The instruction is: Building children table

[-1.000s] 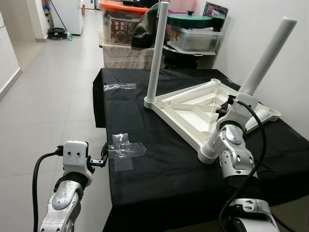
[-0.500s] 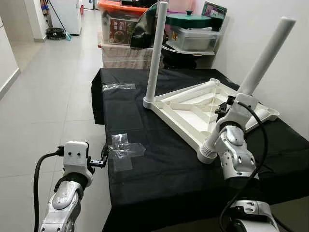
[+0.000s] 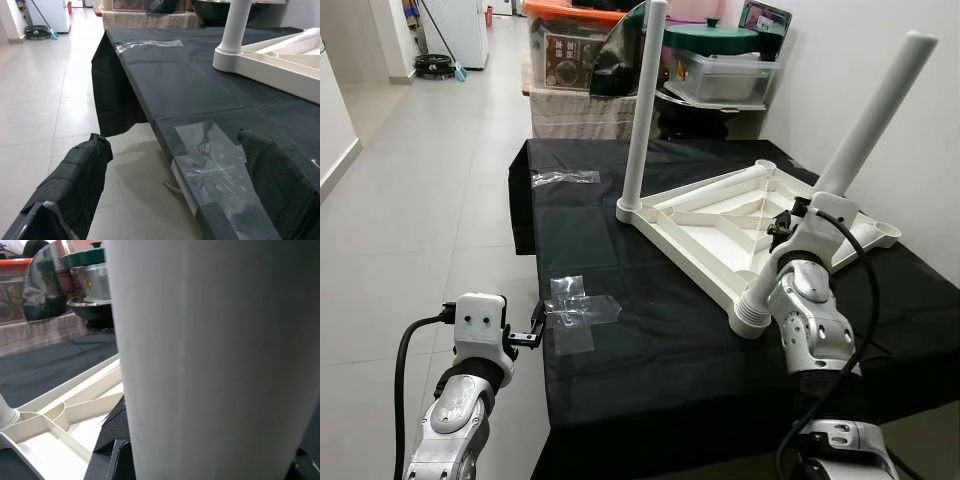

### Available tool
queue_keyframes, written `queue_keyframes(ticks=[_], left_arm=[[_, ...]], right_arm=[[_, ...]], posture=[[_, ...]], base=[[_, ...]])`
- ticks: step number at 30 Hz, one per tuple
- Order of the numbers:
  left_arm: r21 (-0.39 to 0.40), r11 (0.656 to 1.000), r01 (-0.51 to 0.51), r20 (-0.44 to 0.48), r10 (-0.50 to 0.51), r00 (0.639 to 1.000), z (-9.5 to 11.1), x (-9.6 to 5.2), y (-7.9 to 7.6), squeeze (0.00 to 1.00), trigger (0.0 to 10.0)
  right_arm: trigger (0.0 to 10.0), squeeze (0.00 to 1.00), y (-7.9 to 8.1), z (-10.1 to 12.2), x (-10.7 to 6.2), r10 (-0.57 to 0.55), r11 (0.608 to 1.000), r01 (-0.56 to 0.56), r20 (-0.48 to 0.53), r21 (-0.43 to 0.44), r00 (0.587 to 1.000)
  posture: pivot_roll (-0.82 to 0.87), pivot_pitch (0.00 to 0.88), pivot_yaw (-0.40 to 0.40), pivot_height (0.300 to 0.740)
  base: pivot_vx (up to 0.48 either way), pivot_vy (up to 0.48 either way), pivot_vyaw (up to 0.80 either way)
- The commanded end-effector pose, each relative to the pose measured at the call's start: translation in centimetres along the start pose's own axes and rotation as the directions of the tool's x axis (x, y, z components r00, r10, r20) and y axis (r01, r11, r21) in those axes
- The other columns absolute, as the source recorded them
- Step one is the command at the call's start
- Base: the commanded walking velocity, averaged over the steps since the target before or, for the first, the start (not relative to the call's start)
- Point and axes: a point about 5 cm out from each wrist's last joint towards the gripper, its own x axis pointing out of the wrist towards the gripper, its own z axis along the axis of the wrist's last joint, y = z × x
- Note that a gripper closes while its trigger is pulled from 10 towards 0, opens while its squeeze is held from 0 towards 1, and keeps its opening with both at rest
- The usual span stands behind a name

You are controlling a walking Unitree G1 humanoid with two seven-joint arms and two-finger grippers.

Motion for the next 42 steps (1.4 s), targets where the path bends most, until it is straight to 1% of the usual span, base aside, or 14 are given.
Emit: queue_keyframes(ticks=[1,15,16,17,20,21,26,29,32,36,42], left_arm=[[0.001,1.000,0.012,-0.001,-0.012,1.000,-0.1,0.2,-0.4,0.00,10.0],[0.001,1.000,0.011,0.001,-0.011,1.000,-0.2,0.2,-0.3,0.00,10.0],[0.002,1.000,0.011,0.001,-0.011,1.000,-0.2,0.2,-0.3,0.00,10.0],[0.002,1.000,0.011,0.001,-0.011,1.000,-0.2,0.2,-0.3,0.00,10.0],[0.002,1.000,0.011,0.001,-0.011,1.000,-0.2,0.2,-0.3,0.00,10.0],[0.002,1.000,0.011,0.001,-0.011,1.000,-0.2,0.2,-0.3,0.00,10.0],[0.003,1.000,0.013,0.000,-0.013,1.000,-0.2,0.2,-0.3,0.00,10.0],[0.003,1.000,0.013,0.000,-0.013,1.000,-0.2,0.2,-0.3,0.00,10.0],[0.003,1.000,0.013,0.001,-0.013,1.000,-0.1,0.2,-0.3,0.00,10.0],[0.003,1.000,0.012,0.001,-0.012,1.000,-0.2,0.2,-0.3,0.00,10.0],[0.002,1.000,0.016,0.000,-0.016,1.000,-0.2,0.1,-0.3,0.00,10.0]], right_arm=[[10.0,0.00,-0.9,-5.1,-0.7,-0.022,0.999,0.014,-0.247,-0.036,0.969],[10.0,0.00,-0.8,-4.6,-0.7,-0.013,0.999,0.002,-0.244,-0.044,0.970],[10.0,0.13,-0.8,-4.5,-0.8,-0.010,0.999,0.001,-0.242,-0.038,0.970],[10.0,0.63,-0.8,-4.4,-0.8,-0.011,0.999,0.003,-0.238,-0.034,0.971],[10.0,0.63,-0.9,-4.3,-0.8,-0.012,0.999,0.005,-0.235,-0.032,0.972],[10.0,1.00,-0.9,-4.1,-0.8,-0.016,1.000,0.009,-0.227,-0.030,0.974],[10.0,1.00,-0.8,-2.9,-0.8,-0.016,1.000,0.014,-0.173,-0.016,0.985],[10.0,1.00,-0.8,-2.8,-0.8,-0.014,1.000,0.012,-0.169,-0.015,0.986],[10.0,1.00,-0.6,-2.0,-1.0,-0.003,1.000,0.003,-0.127,-0.003,0.992],[10.0,1.00,-0.5,-1.6,-1.1,0.003,1.000,-0.003,-0.121,0.002,0.993],[10.0,1.00,-0.1,0.1,-1.2,0.064,0.998,-0.064,-0.053,0.013,0.997]], posture=[[0.04,0.000,-0.065,0.740],[0.04,0.000,-0.066,0.740],[0.04,0.000,-0.065,0.740],[0.04,0.000,-0.065,0.740],[0.04,0.000,-0.065,0.740],[0.04,0.000,-0.065,0.740],[0.03,0.000,-0.062,0.740],[0.03,0.000,-0.062,0.740],[0.04,0.000,-0.063,0.740],[0.04,0.000,-0.063,0.740],[0.03,0.000,-0.062,0.740]], base=[[0.000,0.000,0.00],[0.000,0.000,0.00],[0.000,0.000,0.00],[0.000,0.000,0.00],[0.000,0.000,0.00],[0.000,0.000,0.00],[0.000,0.000,0.00],[0.000,0.000,0.00],[0.000,0.000,0.00],[0.000,0.000,0.00],[0.000,0.000,0.00]])
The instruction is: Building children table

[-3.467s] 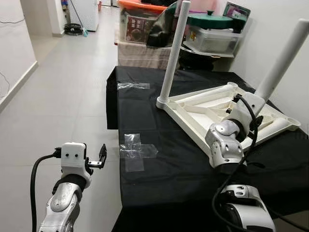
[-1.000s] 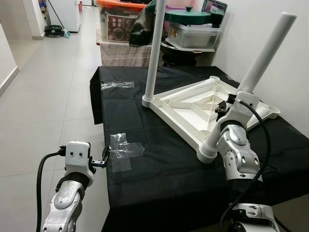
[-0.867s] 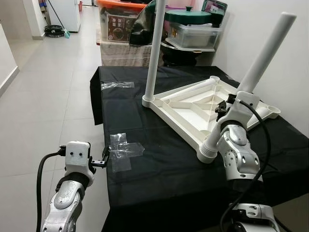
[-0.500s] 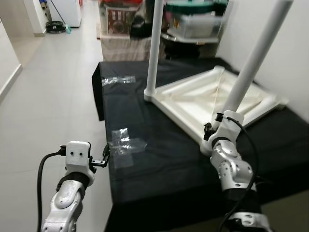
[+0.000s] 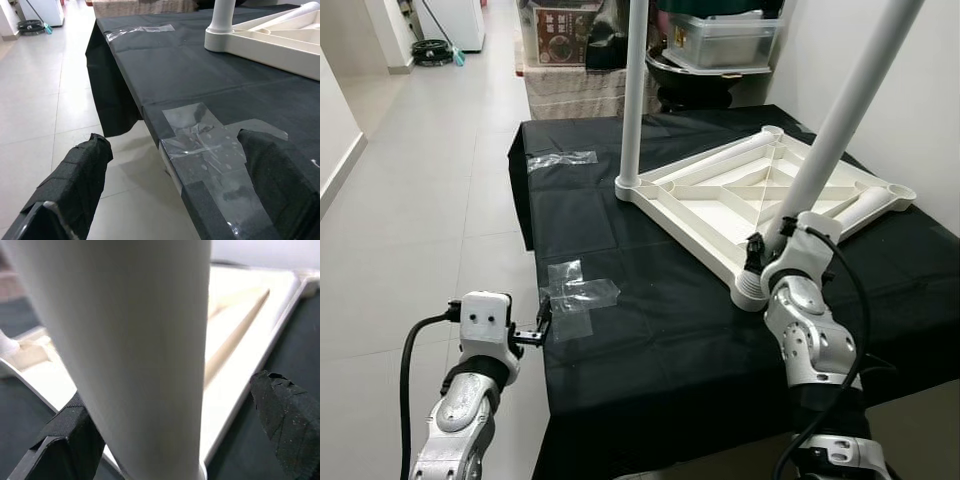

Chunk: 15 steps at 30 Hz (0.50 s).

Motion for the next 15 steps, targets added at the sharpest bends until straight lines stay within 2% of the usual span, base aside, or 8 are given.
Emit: queue_keyframes(ticks=[1,8,10,12,13,14,15], left_arm=[[-0.001,1.000,0.009,-0.007,-0.009,1.000,-0.3,0.0,-0.1,0.00,10.0],[0.000,1.000,0.011,-0.007,-0.011,1.000,-0.3,0.1,-0.1,0.00,10.0],[-0.001,1.000,0.014,-0.007,-0.014,1.000,-0.3,0.1,-0.2,0.00,10.0],[-0.001,1.000,0.016,-0.008,-0.016,1.000,-0.3,0.1,-0.2,0.00,10.0],[-0.001,1.000,0.018,-0.008,-0.018,1.000,-0.3,0.1,-0.2,0.00,10.0],[-0.001,1.000,0.020,-0.008,-0.020,1.000,-0.4,0.1,-0.2,0.00,10.0],[-0.001,1.000,0.020,-0.008,-0.020,1.000,-0.4,0.1,-0.2,0.00,10.0]], right_arm=[[10.0,1.00,0.0,0.8,0.0,0.029,1.000,-0.029,0.022,0.009,0.999],[10.0,1.00,0.2,1.9,0.3,0.103,0.994,-0.105,0.062,0.022,0.993],[10.0,1.00,0.2,2.8,0.7,0.172,0.985,-0.173,0.072,-0.001,0.982],[10.0,1.00,0.0,3.2,1.0,0.194,0.981,-0.193,0.072,-0.014,0.978],[10.0,0.97,-0.2,3.6,1.2,0.215,0.977,-0.213,0.071,-0.027,0.974],[10.0,0.85,-0.3,4.0,1.6,0.244,0.970,-0.242,0.072,-0.038,0.967],[10.0,0.85,-0.3,4.0,1.6,0.244,0.970,-0.242,0.072,-0.038,0.967]], posture=[[0.03,0.000,-0.057,0.740],[0.03,0.000,-0.056,0.740],[0.03,0.000,-0.056,0.740],[0.03,0.000,-0.055,0.740],[0.03,0.000,-0.055,0.740],[0.03,0.000,-0.055,0.740],[0.03,0.000,-0.055,0.740]], base=[[0.000,0.000,0.00],[0.000,0.000,0.00],[0.000,0.000,0.00],[0.000,0.000,0.00],[0.000,0.000,0.00],[0.000,0.000,0.00],[0.000,0.000,0.00]])
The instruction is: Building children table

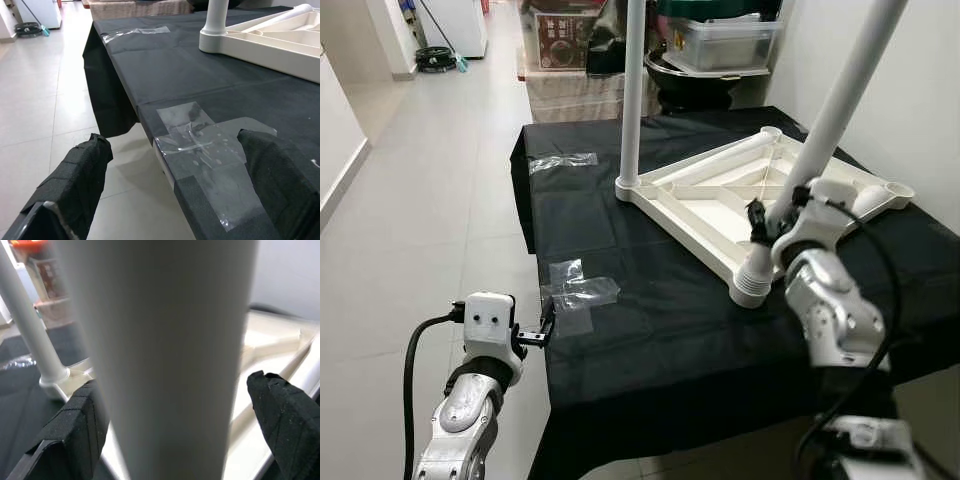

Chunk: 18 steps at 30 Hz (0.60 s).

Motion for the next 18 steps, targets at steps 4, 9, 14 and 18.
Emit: queue_keyframes(ticks=[4,9,14,18], left_arm=[[-0.001,1.000,0.011,-0.005,-0.011,1.000,-0.3,0.1,-0.2,0.00,10.0],[0.000,1.000,0.013,-0.005,-0.013,1.000,-0.3,0.1,-0.1,0.00,10.0],[0.000,1.000,0.014,-0.006,-0.014,1.000,-0.3,0.1,-0.2,0.00,10.0],[-0.003,1.000,0.021,-0.005,-0.021,1.000,-0.4,0.1,-0.4,0.00,10.0]], right_arm=[[10.0,0.00,-0.3,0.1,0.7,0.065,0.998,-0.065,-0.015,0.004,0.998],[10.0,0.00,-0.7,1.2,1.7,0.119,0.993,-0.119,-0.001,0.011,0.993],[10.0,0.00,-0.8,1.3,2.2,0.209,0.976,-0.208,-0.010,0.058,0.978],[10.0,0.00,-0.8,1.9,2.3,0.299,0.949,-0.300,0.024,0.096,0.954]], posture=[[0.03,0.000,-0.057,0.740],[0.03,0.000,-0.061,0.740],[0.03,0.000,-0.061,0.740],[0.03,0.000,-0.061,0.740]], base=[[0.000,0.000,0.00],[0.000,0.000,0.00],[0.000,0.000,0.00],[0.000,0.000,0.00]])
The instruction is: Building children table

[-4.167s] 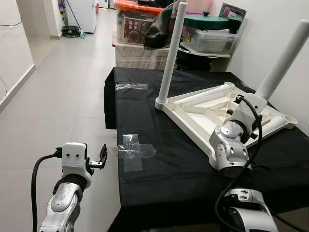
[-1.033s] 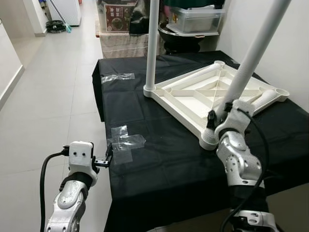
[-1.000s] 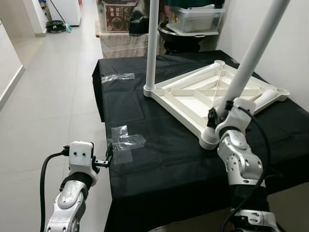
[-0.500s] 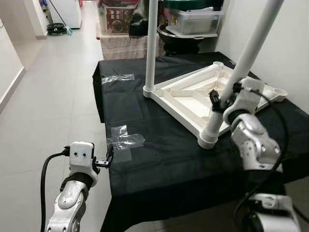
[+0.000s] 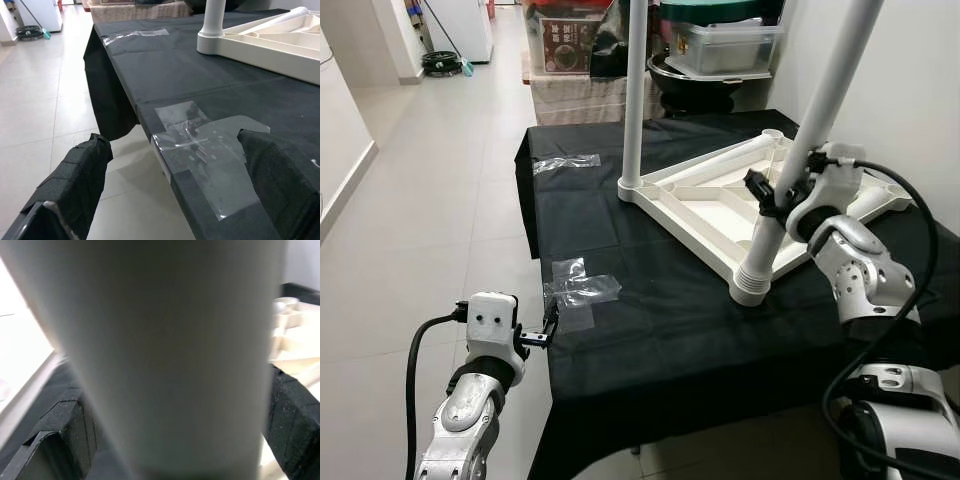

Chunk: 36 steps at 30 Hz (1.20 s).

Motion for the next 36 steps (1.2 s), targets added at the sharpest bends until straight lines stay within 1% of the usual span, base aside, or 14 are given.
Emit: queue_keyframes(ticks=[1,5,8,13,16,17,22,27,28,36], left_arm=[[-0.002,1.000,0.010,-0.006,-0.010,1.000,-0.2,0.0,-0.3,0.00,10.0],[0.000,1.000,0.013,-0.005,-0.013,1.000,-0.2,0.2,-0.2,0.00,10.0],[0.001,1.000,0.016,-0.006,-0.016,1.000,-0.3,0.2,-0.3,0.00,10.0],[0.001,1.000,0.017,-0.006,-0.017,1.000,-0.3,0.2,-0.3,0.00,10.0],[0.000,1.000,0.018,-0.007,-0.018,1.000,-0.3,0.2,-0.3,0.00,10.0],[0.000,1.000,0.019,-0.007,-0.019,1.000,-0.3,0.2,-0.3,0.00,10.0],[0.002,1.000,0.019,-0.006,-0.019,1.000,-0.3,0.2,-0.3,0.00,10.0],[0.002,1.000,0.018,-0.007,-0.018,1.000,-0.3,0.1,-0.3,0.00,10.0],[0.003,1.000,0.018,-0.007,-0.018,1.000,-0.4,0.1,-0.3,0.00,10.0],[0.004,1.000,0.023,-0.010,-0.023,1.000,-0.4,0.0,-0.3,0.00,10.0]], right_arm=[[10.0,0.00,0.1,1.0,0.1,0.047,0.999,-0.048,0.042,0.017,0.998],[10.0,0.00,-0.7,0.7,0.2,0.086,0.996,-0.086,0.019,0.023,0.996],[10.0,0.00,-1.6,1.0,0.1,0.103,0.995,-0.103,0.033,0.009,0.994],[10.0,0.00,-2.0,1.2,0.1,0.121,0.993,-0.121,0.036,0.002,0.992],[10.0,0.00,-2.5,1.7,0.0,0.173,0.985,-0.173,0.037,-0.011,0.984],[10.0,0.00,-2.8,1.7,0.0,0.189,0.982,-0.189,0.021,-0.026,0.982],[10.0,0.00,-3.6,1.6,0.0,0.192,0.980,-0.191,0.005,-0.048,0.981],[10.0,0.00,-3.7,1.5,0.0,0.190,0.981,-0.190,0.005,-0.049,0.982],[0.0,0.00,-3.7,1.4,0.0,0.195,0.979,-0.194,0.003,-0.055,0.981],[0.0,0.00,-3.9,0.9,0.0,0.203,0.975,-0.204,-0.017,-0.089,0.979]], posture=[[0.03,0.000,-0.060,0.740],[0.03,0.000,-0.059,0.740],[0.03,0.000,-0.060,0.740],[0.03,0.000,-0.060,0.740],[0.03,0.000,-0.062,0.740],[0.03,0.000,-0.063,0.740],[0.04,0.000,-0.066,0.740],[0.04,0.000,-0.066,0.740],[0.04,0.000,-0.066,0.740],[0.04,0.000,-0.066,0.740]], base=[[0.000,0.000,0.00],[0.000,0.000,0.00],[0.000,0.000,0.00],[0.000,0.000,0.00],[0.000,0.000,0.00],[0.000,0.000,0.00],[0.000,0.000,0.00],[0.000,0.000,0.00],[0.000,0.000,0.00],[0.000,0.000,0.00]])
